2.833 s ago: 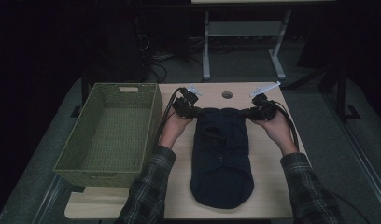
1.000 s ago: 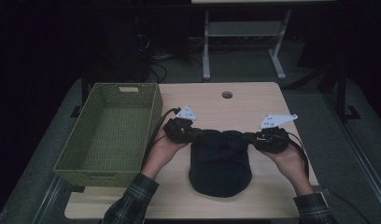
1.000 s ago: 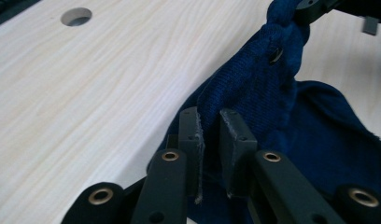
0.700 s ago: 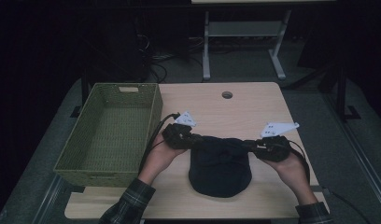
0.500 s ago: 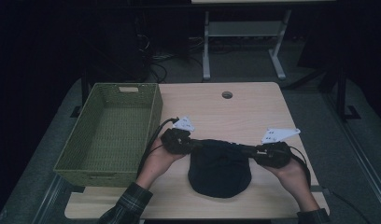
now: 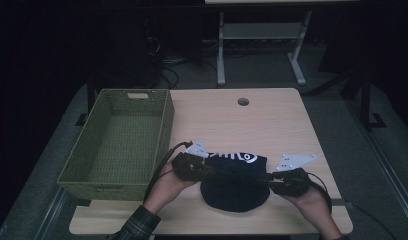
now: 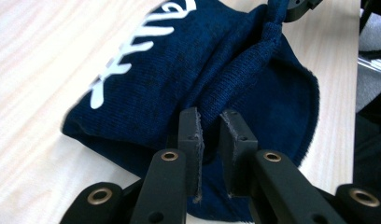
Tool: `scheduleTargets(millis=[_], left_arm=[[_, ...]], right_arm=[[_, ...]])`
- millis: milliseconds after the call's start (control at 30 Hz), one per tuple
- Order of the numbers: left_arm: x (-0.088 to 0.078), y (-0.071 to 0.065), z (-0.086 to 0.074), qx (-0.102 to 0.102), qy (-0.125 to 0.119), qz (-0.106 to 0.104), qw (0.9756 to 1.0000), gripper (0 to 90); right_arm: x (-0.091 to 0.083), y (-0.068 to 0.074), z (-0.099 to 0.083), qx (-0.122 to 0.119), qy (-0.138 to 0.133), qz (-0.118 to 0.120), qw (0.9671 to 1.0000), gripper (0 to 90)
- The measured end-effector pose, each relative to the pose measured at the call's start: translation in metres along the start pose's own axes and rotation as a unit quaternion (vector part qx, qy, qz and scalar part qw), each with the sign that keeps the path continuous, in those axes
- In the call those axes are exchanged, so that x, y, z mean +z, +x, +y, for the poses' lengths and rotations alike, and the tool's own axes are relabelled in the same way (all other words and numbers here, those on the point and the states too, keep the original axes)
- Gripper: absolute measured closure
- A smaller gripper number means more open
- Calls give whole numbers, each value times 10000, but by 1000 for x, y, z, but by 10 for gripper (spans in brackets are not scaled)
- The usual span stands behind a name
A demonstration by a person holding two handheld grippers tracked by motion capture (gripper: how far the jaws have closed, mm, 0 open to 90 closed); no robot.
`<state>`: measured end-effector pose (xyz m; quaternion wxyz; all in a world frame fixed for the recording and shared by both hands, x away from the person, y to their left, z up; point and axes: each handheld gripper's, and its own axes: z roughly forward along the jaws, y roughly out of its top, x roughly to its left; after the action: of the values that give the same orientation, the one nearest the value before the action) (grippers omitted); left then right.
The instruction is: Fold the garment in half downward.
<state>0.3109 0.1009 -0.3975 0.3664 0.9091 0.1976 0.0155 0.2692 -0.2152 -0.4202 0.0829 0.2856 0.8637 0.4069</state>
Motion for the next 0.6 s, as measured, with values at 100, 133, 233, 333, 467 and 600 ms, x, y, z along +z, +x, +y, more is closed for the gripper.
scheduleTargets(millis=[100, 133, 233, 333, 467, 600], left_arm=[[2, -6, -6, -18, 29, -69, 10000, 794], [2, -6, -6, -18, 29, -69, 10000, 794], [5, -13, -15, 1, 154, -154, 9998, 794], [8, -16, -19, -26, 191, -174, 9997, 794], [17, -27, -30, 22, 410, -206, 9989, 796], [19, -30, -32, 38, 430, -202, 9989, 791]], right_arm=[[0, 4, -5, 6, 35, 58, 10000, 741], [0, 6, -6, 21, 38, 83, 10000, 735], [1, 11, -12, -1, 36, 153, 9999, 719], [3, 16, -18, -96, 105, 220, 9997, 716], [7, 23, -26, -120, 222, 290, 9993, 711], [9, 27, -31, -111, 315, 368, 9988, 689]])
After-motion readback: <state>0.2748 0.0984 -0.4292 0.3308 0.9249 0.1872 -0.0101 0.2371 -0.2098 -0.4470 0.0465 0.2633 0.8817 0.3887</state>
